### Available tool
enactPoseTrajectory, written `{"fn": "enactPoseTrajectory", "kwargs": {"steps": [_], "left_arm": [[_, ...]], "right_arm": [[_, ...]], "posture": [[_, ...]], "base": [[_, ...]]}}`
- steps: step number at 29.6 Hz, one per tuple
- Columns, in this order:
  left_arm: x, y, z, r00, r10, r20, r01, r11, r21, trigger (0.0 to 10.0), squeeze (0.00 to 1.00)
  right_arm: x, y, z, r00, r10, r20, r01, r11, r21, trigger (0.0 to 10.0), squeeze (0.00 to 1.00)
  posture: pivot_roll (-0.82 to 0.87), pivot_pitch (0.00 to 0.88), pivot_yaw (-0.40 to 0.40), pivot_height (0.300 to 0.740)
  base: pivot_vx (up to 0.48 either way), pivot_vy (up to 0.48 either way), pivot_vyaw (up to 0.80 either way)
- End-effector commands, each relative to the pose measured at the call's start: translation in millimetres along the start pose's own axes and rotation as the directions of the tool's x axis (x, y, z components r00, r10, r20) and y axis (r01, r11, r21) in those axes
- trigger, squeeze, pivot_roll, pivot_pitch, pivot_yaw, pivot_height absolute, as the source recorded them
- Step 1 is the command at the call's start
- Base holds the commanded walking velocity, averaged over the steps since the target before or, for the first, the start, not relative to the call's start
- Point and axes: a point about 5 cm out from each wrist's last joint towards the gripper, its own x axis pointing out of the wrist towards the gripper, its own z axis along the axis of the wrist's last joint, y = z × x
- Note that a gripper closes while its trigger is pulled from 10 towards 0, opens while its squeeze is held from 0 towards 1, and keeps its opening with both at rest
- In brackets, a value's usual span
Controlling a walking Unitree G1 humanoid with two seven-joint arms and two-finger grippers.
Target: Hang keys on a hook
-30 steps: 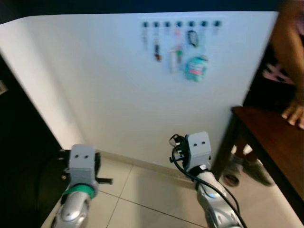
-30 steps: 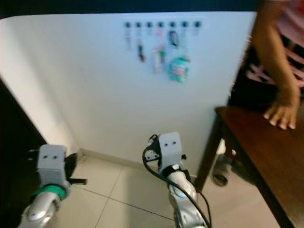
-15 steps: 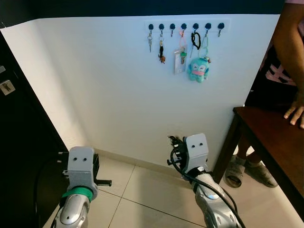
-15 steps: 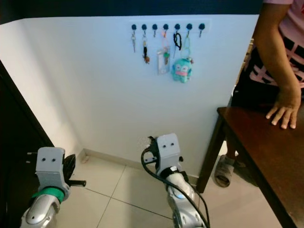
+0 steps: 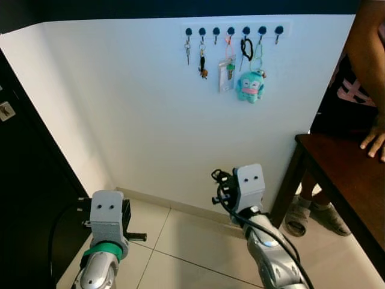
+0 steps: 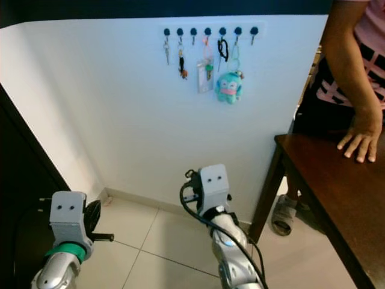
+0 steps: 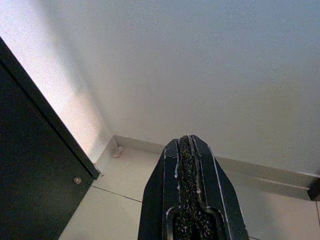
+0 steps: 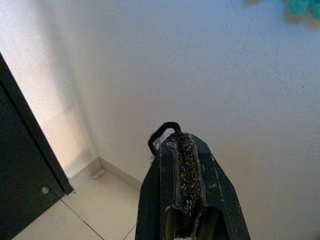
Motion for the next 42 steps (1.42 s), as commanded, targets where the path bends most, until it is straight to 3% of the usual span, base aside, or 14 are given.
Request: {"fn": "enactPoseTrajectory", "kwargs": {"steps": [1, 28, 37, 42], "left_arm": [[-1.7, 7.3, 1.1, 1.0, 0.03, 0.004, -0.03, 1.0, -0.004, 10.0, 0.0], [4.0, 13.3, 10.8, 0.998, 0.049, 0.043, -0.047, 0.998, -0.037, 10.0, 0.0], [4.6, 13.3, 10.5, 0.998, 0.046, 0.043, -0.045, 0.998, -0.042, 10.0, 0.0], [4.5, 13.1, 10.8, 0.998, 0.048, 0.042, -0.046, 0.998, -0.043, 10.0, 0.0]], "right_arm": [[0.0, 2.3, -0.2, 1.0, 0.007, -0.004, -0.007, 1.0, 0.01, 10.0, 0.0], [8.3, -2.8, 13.7, 1.0, -0.009, 0.025, 0.008, 1.0, 0.027, 10.0, 0.0], [8.6, -2.8, 15.2, 1.0, -0.008, 0.028, 0.007, 0.999, 0.036, 10.0, 0.0], [7.5, -2.9, 15.9, 0.999, -0.009, 0.031, 0.008, 0.999, 0.034, 10.0, 0.0]], "posture": [[-0.1, 0.076, 0.181, 0.74], [-0.1, 0.085, 0.179, 0.74], [-0.1, 0.085, 0.179, 0.74], [-0.1, 0.09, 0.177, 0.74]], "base": [[0.0, 0.0, 0.0], [0.264, 0.0, 0.0], [0.307, 0.0, -0.78], [0.293, 0.0, 0.0]]}}
